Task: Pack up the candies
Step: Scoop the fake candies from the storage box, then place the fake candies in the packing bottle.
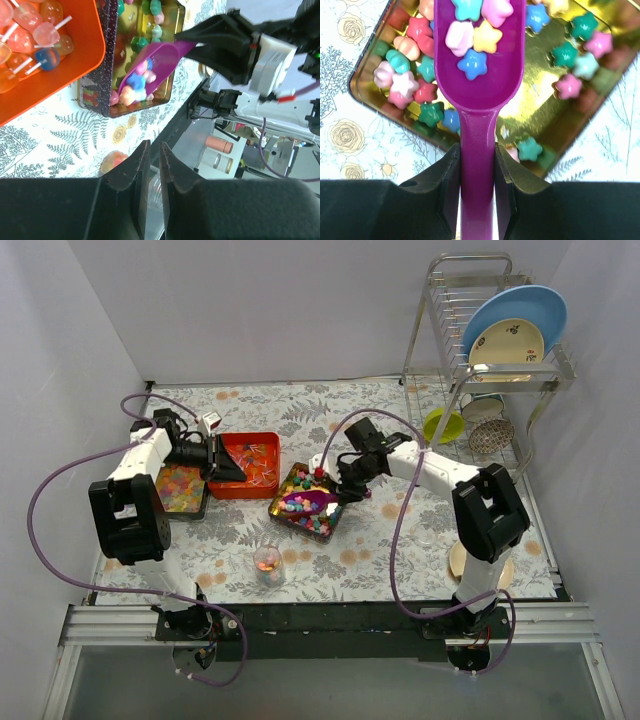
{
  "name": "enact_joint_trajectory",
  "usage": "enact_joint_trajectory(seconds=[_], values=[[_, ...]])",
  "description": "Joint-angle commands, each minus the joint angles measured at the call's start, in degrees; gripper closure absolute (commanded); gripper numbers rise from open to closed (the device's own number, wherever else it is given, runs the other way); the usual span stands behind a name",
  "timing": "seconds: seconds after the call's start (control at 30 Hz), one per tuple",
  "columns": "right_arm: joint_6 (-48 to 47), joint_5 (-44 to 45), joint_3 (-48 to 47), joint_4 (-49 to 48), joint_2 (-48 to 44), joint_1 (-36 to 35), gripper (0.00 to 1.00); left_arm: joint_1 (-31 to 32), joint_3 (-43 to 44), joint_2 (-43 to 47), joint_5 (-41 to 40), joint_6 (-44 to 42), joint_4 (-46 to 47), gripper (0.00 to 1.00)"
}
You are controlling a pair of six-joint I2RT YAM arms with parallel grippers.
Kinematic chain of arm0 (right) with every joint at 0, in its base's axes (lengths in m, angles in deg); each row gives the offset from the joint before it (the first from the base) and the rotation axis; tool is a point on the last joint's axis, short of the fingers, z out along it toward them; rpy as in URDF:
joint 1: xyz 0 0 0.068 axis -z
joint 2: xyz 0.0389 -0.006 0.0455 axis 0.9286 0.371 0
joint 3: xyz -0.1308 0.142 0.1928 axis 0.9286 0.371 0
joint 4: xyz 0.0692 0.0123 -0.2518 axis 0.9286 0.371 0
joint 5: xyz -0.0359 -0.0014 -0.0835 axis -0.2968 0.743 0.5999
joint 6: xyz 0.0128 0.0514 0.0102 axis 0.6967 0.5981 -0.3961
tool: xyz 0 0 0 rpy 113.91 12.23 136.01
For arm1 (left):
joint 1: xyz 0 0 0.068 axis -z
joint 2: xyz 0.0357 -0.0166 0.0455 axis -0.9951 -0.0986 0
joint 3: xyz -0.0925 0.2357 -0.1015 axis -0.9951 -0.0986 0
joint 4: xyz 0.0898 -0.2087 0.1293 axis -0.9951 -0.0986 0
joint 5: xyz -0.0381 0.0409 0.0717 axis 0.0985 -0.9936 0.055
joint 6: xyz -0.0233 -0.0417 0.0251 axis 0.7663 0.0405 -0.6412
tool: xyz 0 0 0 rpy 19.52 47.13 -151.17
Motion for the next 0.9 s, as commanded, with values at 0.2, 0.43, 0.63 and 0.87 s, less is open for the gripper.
enact_joint_trajectory(seconds=[0.2,0.43,0.63,0.87], values=[[3.31,-15.56,5.23,-5.51,-8.50,6.51,0.99,-2.54,4.56,1.42,1.01,-5.27,-5.09,0.87],[5.00,-18.91,6.66,-8.70,-15.35,7.48,0.99,-3.15,3.87,2.47,-1.09,-5.01,-3.08,0.87],[-2.13,-18.90,0.06,6.24,-18.26,6.69,0.99,-3.68,0.62,5.28,-6.25,-2.56,0.87,0.81],[-3.45,-16.72,-5.48,14.33,-20.29,2.65,0.99,-3.77,-1.22,11.42,-31.44,2.54,8.61,0.76]])
